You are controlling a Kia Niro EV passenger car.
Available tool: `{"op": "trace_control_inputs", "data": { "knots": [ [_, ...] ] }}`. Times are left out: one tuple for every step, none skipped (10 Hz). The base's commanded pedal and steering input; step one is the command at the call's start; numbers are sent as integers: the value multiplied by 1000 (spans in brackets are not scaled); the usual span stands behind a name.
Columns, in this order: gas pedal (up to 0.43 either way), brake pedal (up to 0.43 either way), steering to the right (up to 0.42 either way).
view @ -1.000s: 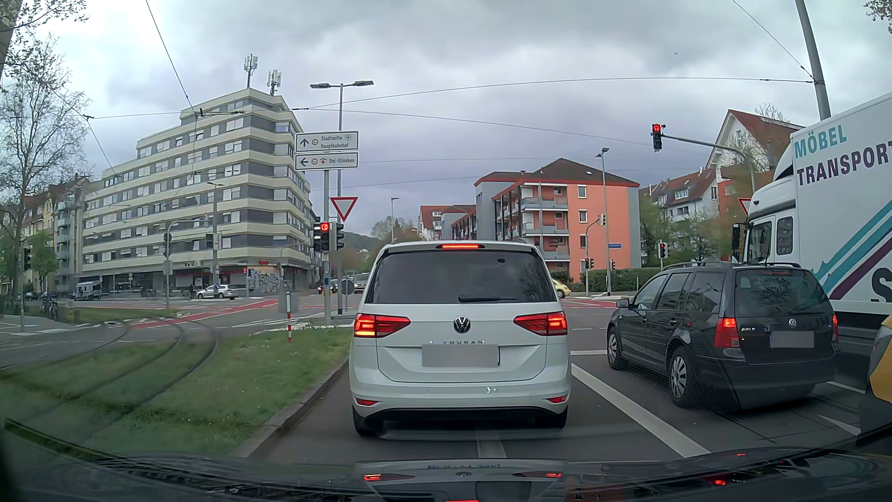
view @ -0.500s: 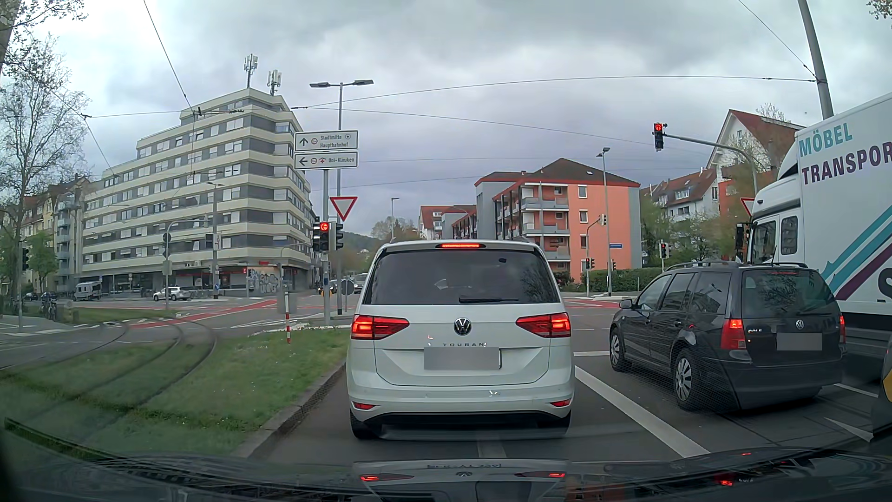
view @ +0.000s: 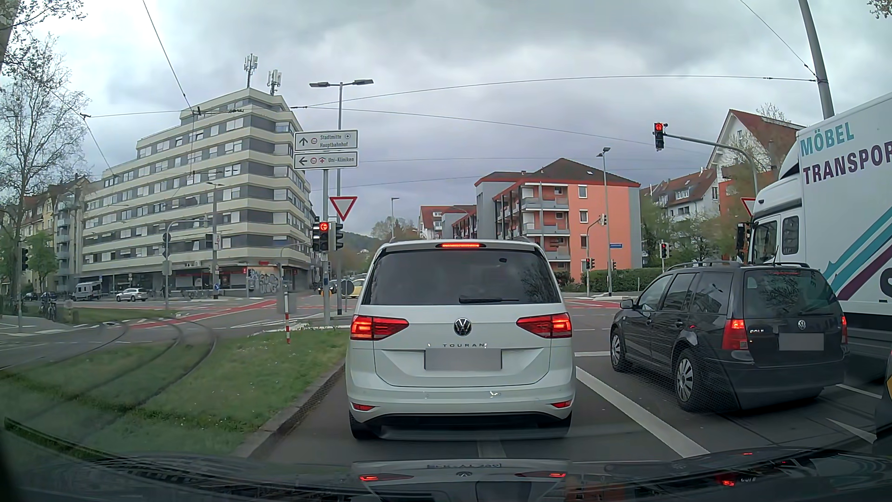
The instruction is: Follow the waypoints while adhering to traffic rules and regulations
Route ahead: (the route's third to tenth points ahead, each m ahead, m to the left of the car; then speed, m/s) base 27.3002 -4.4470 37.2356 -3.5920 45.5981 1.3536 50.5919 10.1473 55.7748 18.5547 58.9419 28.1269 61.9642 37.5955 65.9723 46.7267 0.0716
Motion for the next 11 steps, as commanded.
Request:
{"op": "trace_control_inputs", "data": {
  "knots": [
    [0, 146, -28],
    [0, 159, -28],
    [0, 183, -28],
    [0, 201, -28],
    [0, 213, -28],
    [0, 220, -27],
    [0, 226, -27],
    [0, 232, -26],
    [0, 232, -26],
    [0, 244, -26],
    [0, 244, -26]
  ]
}}
